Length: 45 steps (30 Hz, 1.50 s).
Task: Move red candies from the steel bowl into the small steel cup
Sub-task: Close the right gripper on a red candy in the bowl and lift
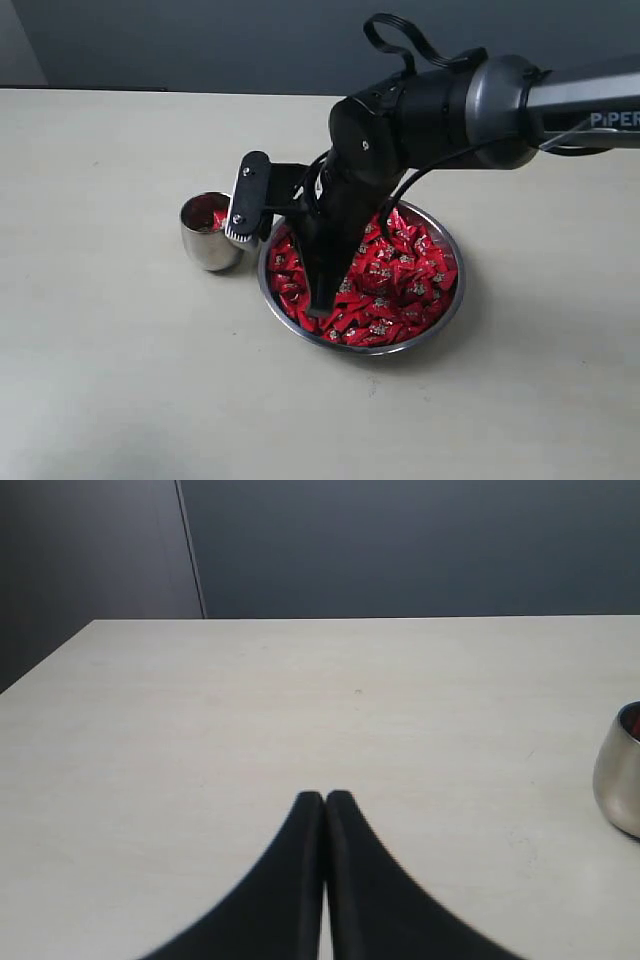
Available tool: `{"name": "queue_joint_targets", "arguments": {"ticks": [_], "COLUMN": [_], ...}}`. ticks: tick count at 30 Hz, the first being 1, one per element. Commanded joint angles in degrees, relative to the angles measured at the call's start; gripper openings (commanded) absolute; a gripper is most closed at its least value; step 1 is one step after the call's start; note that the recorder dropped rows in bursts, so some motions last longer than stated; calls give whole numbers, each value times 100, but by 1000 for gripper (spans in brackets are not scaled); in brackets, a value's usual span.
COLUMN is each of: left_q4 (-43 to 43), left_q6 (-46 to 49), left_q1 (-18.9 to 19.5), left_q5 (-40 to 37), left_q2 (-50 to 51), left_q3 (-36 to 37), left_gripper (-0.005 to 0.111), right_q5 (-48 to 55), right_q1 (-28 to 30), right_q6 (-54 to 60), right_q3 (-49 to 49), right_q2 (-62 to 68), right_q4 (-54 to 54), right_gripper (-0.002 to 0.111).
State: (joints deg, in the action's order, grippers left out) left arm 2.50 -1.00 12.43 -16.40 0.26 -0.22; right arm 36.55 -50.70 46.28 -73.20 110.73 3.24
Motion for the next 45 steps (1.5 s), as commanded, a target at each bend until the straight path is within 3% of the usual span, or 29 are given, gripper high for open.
{"name": "queue_joint_targets", "arguments": {"ticks": [1, 6, 14, 33, 35, 39, 45], "left_q4": [7, 7, 7, 7, 7, 7, 7], "left_q6": [-15, -15, -15, -15, -15, -15, -15], "left_q1": [5, 5, 5, 5, 5, 5, 5], "left_q5": [10, 10, 10, 10, 10, 10, 10], "left_q2": [-26, -26, -26, -26, -26, -26, -26], "left_q3": [22, 22, 22, 22, 22, 22, 22], "left_gripper": [0, 0, 0, 0, 0, 0, 0], "right_q5": [-225, -135, -8, 44, 44, 103, -118], "right_q1": [-7, -7, -7, -42, -42, -42, -42], "right_q6": [1, -115, -137, -137, -307, -619, -665], "right_q3": [-30, -30, -20, -20, -20, -20, -20], "right_q2": [-15, -15, 203, 382, 382, 382, 382], "right_q4": [-179, -169, 63, -66, -237, -424, -499], "right_gripper": [0, 1, 13, 13, 17, 41, 43]}}
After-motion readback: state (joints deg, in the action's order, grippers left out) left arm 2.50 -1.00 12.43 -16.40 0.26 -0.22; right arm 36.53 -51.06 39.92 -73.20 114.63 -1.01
